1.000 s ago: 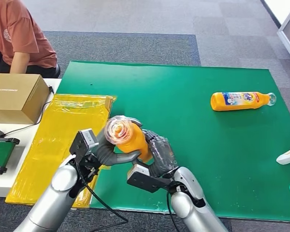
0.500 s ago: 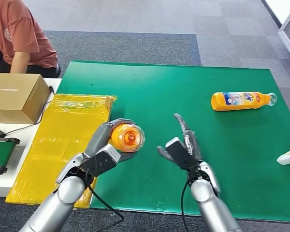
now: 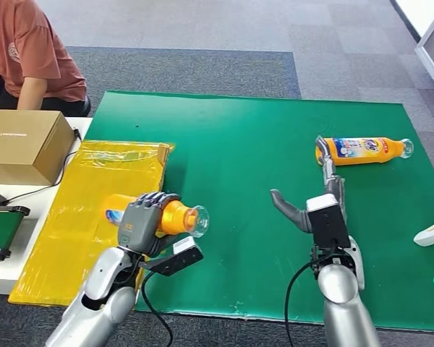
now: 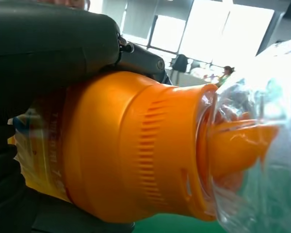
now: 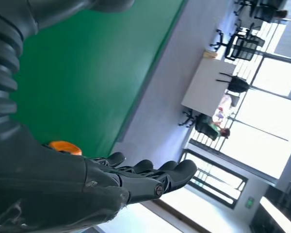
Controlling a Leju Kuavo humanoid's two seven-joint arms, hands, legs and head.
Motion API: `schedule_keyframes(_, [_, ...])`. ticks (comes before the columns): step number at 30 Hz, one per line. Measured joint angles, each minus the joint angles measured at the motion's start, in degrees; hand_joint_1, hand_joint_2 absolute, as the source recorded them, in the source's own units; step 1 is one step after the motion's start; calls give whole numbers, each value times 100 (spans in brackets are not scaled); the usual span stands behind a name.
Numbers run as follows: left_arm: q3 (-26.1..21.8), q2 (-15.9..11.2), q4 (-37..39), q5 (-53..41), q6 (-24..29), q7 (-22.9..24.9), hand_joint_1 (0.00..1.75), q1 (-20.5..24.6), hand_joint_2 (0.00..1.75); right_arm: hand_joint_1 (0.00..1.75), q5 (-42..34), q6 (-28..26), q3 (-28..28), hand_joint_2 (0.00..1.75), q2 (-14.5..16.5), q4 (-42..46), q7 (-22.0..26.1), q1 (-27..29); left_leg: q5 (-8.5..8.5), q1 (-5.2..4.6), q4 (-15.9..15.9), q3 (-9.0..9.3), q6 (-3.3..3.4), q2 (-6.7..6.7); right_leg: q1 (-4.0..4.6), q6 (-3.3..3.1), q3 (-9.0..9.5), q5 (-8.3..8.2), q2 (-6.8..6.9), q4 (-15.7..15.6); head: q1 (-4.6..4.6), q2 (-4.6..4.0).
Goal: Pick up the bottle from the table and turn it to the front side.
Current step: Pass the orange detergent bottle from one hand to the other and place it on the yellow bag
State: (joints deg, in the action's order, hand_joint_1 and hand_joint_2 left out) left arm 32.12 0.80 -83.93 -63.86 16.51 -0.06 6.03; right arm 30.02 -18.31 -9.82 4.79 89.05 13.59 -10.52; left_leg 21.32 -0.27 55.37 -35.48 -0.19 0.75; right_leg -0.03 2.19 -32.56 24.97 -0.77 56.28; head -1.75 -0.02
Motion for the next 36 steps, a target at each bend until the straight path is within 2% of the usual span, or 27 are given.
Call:
schedule_keyframes(5, [-272,101,1132,-589,306,124,175,135,175,0,-58,59,-106,175,0,472,54,14,0,0,0,0,0,0,0,0,1,-1,0,0,-1,0])
schedule_keyframes(9, [-452,164,1786,-638,476,5,175,386,175,0,-81,65,-211,175,0,663,69,27,0,-1,0,10,0,0,0,0,12,0,1,0,0,2])
schedule_keyframes(13, [-603,208,2351,-658,587,-69,0,668,175,0,-154,64,-243,175,-1,728,75,103,2,-1,-4,35,-3,1,0,-6,35,4,0,0,1,2])
schedule_keyframes(22, [-875,317,2818,-1266,1206,250,0,543,175,0,-136,242,-209,175,-84,740,80,431,0,2,-5,43,-11,-4,3,-14,37,0,-3,2,1,0])
schedule_keyframes(35, [-1082,327,2839,-1286,1258,79,0,466,175,0,56,280,-200,175,-122,734,51,478,0,2,-5,43,-12,-3,3,-15,37,2,-2,3,0,1])
schedule_keyframes(36, [-1090,330,2838,-1284,1260,54,0,458,131,0,83,293,-200,175,-127,734,37,482,0,2,-5,43,-12,-3,3,-15,37,2,-2,3,0,1])
